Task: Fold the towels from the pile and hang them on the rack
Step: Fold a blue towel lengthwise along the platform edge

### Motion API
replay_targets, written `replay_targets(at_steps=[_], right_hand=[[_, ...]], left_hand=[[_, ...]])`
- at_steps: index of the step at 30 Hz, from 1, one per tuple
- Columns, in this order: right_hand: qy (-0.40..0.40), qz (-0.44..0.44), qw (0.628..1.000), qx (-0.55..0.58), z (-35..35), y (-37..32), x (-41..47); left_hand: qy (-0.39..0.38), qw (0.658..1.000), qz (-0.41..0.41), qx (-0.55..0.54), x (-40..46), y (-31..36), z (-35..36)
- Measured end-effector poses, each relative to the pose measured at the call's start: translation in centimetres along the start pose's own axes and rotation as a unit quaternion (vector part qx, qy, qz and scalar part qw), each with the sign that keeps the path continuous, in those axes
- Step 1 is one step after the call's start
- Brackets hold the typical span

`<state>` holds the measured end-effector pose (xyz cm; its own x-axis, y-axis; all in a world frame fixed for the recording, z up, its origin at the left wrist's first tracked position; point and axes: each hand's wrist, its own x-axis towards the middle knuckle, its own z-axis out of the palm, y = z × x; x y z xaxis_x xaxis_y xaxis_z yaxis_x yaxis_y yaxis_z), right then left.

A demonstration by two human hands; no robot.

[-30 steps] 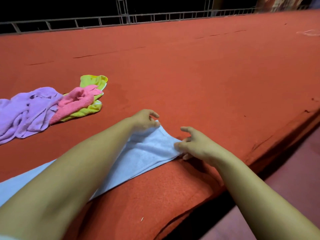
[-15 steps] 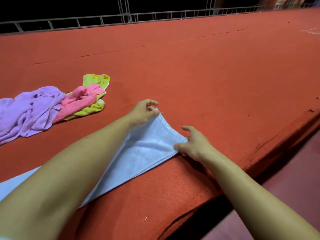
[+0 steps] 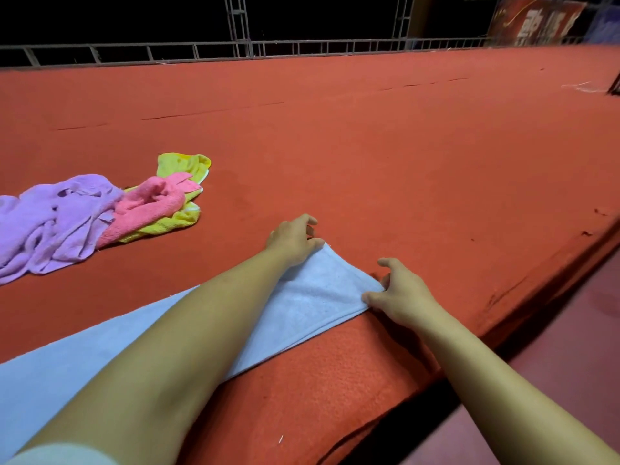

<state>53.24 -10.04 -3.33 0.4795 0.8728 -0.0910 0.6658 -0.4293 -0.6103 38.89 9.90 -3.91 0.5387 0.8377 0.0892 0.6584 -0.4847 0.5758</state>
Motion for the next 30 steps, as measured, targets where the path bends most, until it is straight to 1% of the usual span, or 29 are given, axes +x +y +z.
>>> replay_targets(at_steps=[3, 6, 8, 10, 14, 16, 19, 20, 22, 24, 25, 27, 29, 30], right_hand=[[0.045, -0.008, 0.999, -0.027, 0.1, -0.1, -1.1], [0.084, -0.027, 0.994, -0.057, 0.4, -1.6, -2.6], [0.086, -0.073, 0.992, -0.052, 1.1, -3.9, -3.9], [0.057, -0.119, 0.991, -0.038, 2.3, -6.6, -4.9], [-0.043, -0.19, 0.98, -0.031, 7.3, -12.5, -6.8], [-0.076, -0.216, 0.973, -0.033, 10.2, -15.6, -7.8], [-0.114, -0.251, 0.96, -0.041, 14.5, -20.5, -9.7], [-0.129, -0.262, 0.956, -0.04, 16.0, -22.2, -10.4], [-0.155, -0.284, 0.945, -0.037, 18.8, -25.3, -11.9], [-0.165, -0.307, 0.937, -0.031, 21.3, -28.0, -13.2], [-0.163, -0.317, 0.934, -0.025, 22.4, -29.2, -13.8], [-0.151, -0.328, 0.932, -0.005, 24.3, -31.1, -14.8], [-0.149, -0.329, 0.933, 0.014, 26.0, -32.8, -15.5], [-0.149, -0.328, 0.933, 0.02, 26.9, -33.5, -15.7]], left_hand=[[0.072, 0.997, 0.028, 0.026, -2.1, -0.2, -0.8], [0.146, 0.988, 0.045, -0.027, -5.5, -1.4, -3.3], [0.163, 0.984, 0.049, -0.052, -8.9, -2.8, -5.3], [0.165, 0.984, 0.035, -0.053, -12.8, -4.6, -7.2], [0.201, 0.976, -0.016, -0.085, -21.7, -10.2, -11.2], [0.232, 0.969, -0.043, -0.074, -25.9, -13.5, -13.5], [0.271, 0.957, -0.106, -0.019, -31.5, -17.9, -17.2], [0.265, 0.956, -0.126, 0.008, -33.1, -19.3, -18.2], [0.225, 0.962, -0.139, 0.064, -35.7, -21.4, -19.8], [0.193, 0.968, -0.135, 0.088, -37.5, -23.0, -20.7], [0.197, 0.968, -0.132, 0.087, -38.2, -23.5, -21.0], [0.252, 0.958, -0.125, 0.057, -39.1, -24.8, -21.3], [0.321, 0.94, -0.118, -0.012, -39.9, -26.2, -21.4], [0.342, 0.931, -0.117, -0.051, -40.2, -26.7, -21.5]])
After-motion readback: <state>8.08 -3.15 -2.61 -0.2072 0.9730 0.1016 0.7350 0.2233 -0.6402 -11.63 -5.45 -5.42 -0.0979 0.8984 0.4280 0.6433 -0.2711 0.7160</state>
